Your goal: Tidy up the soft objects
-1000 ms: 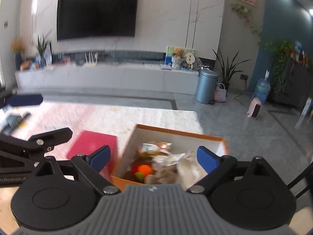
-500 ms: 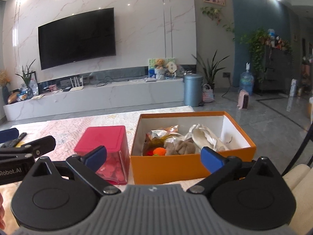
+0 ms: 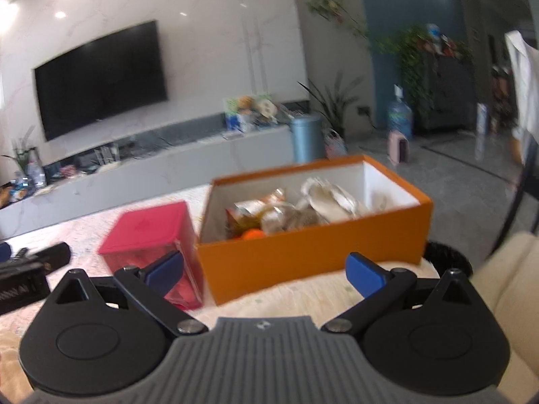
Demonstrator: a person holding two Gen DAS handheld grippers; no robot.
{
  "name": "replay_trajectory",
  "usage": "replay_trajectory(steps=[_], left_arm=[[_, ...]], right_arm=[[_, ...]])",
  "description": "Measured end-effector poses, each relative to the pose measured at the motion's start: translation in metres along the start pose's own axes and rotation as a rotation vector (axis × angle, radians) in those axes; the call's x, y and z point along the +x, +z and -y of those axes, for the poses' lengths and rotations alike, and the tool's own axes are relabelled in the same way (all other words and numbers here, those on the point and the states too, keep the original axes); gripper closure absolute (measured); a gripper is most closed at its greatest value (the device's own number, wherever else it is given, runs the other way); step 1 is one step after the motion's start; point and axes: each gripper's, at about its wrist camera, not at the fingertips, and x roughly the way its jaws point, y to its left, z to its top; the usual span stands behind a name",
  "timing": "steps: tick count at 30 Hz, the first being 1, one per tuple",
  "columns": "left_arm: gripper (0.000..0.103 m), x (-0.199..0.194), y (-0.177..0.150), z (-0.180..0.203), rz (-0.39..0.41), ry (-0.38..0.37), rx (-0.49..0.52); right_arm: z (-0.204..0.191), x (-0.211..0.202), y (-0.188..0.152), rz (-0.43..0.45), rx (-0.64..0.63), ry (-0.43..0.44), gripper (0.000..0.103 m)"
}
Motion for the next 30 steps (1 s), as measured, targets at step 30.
replay_trajectory(steps=[30], left_arm=[[0.000,-0.003,-0.003,-0.001,-0.056,0.002,0.020]], right_arm=[[0.005,0.015,-0.004,-0.045,0.049,0.028,0.003]])
